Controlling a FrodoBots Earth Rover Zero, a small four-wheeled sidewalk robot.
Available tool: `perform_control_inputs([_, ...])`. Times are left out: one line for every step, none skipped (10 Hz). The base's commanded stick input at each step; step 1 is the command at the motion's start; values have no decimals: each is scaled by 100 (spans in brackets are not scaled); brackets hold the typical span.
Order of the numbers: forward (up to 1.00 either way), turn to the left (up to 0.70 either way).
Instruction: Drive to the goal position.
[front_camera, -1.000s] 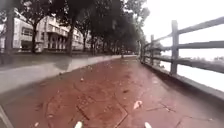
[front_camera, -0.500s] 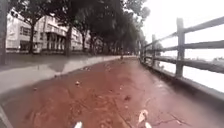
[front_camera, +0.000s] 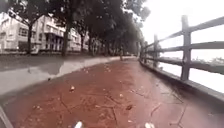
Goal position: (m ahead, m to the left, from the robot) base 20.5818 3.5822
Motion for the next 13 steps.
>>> perform_control_inputs([50,0])
perform_control_inputs([50,0])
perform_control_inputs([50,0])
perform_control_inputs([50,0])
perform_control_inputs([50,0])
perform_control_inputs([50,0])
perform_control_inputs([50,0])
perform_control_inputs([50,0])
perform_control_inputs([50,0])
perform_control_inputs([50,0])
perform_control_inputs([50,0])
perform_control_inputs([50,0])
perform_control_inputs([50,0])
